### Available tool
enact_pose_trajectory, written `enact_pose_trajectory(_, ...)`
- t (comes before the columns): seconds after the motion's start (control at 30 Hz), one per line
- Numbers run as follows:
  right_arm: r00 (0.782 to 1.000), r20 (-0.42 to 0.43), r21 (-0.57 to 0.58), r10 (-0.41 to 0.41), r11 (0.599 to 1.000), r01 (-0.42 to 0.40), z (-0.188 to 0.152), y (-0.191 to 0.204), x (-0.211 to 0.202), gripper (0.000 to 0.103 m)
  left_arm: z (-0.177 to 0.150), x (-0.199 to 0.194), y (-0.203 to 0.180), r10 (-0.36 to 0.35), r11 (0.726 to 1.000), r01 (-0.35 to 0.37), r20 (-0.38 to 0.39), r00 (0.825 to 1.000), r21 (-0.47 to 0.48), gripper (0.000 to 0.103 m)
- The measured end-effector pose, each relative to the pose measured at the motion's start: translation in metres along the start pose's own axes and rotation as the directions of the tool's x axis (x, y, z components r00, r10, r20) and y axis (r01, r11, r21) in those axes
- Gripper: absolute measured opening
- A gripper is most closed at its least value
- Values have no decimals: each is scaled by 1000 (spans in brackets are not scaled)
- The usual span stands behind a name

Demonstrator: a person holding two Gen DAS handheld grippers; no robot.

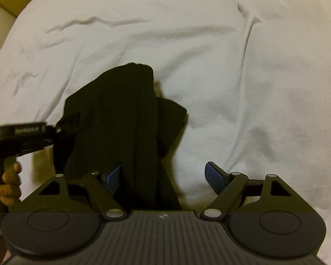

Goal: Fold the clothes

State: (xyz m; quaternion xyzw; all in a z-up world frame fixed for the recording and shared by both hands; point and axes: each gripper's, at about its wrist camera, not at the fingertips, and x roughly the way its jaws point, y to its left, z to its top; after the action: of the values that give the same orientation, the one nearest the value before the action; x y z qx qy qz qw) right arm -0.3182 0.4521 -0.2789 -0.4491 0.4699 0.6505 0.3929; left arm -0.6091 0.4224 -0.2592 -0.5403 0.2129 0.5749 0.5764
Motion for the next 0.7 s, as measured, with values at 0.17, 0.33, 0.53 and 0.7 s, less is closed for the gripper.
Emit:
enact_pose_trajectory(0.17, 1000, 2, -24, 24, 999, -24, 4, 1, -3, 77, -27, -59, -33, -78, 983, 60, 96, 992, 172, 2)
enact_pose_trajectory(0.33, 997, -66, -48, 40, 998, -43, -9, 7, 15, 67, -37, -31, -34, -160, 980, 157, 11, 987, 124, 18)
enact_pose_trajectory(0.53, 995, -84, -41, 55, 997, -59, -31, 7, 26, 65, -6, 7, -9, -115, 993, 115, 9, 993, 13, 42)
enact_pose_trajectory(0.7, 995, -79, -12, 61, 998, -62, -35, 1, 24, 65, -3, 2, 8, -72, 997, 72, 21, 997, 8, 56)
